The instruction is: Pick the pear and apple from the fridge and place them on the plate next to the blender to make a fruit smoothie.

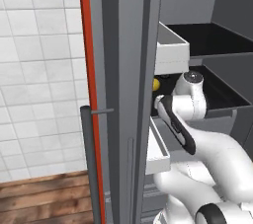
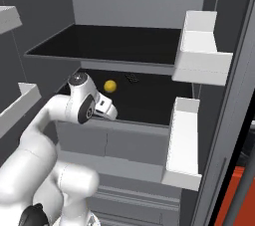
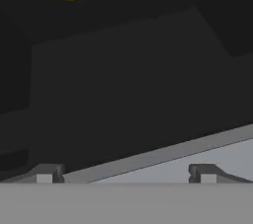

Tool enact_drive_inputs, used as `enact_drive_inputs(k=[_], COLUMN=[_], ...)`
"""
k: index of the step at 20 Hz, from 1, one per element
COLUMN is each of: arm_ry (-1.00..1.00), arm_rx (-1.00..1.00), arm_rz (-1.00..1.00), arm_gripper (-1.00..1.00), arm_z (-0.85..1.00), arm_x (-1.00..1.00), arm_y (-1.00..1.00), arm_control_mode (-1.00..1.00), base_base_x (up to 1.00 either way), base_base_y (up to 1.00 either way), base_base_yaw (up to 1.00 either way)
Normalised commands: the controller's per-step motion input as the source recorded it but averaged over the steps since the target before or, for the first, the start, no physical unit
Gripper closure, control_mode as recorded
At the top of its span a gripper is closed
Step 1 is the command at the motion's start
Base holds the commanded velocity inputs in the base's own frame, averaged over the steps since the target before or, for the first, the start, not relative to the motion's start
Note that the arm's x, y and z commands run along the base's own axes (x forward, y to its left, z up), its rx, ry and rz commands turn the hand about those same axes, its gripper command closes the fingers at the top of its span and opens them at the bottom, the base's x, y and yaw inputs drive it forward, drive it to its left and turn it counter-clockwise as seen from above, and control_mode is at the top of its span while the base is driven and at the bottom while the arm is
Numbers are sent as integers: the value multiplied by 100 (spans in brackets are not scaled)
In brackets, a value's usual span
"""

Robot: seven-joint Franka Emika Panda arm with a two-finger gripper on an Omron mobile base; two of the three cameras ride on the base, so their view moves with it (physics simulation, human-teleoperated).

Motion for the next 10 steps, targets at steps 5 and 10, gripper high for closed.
enact_drive_inputs(k=[5,10], arm_ry=[-3,-7], arm_rx=[-5,-2], arm_rz=[1,1], arm_gripper=[-100,-100], arm_z=[39,4], arm_x=[80,54], arm_y=[0,-7], arm_control_mode=[-100,-100], base_base_x=[0,0], base_base_y=[0,0], base_base_yaw=[0,0])
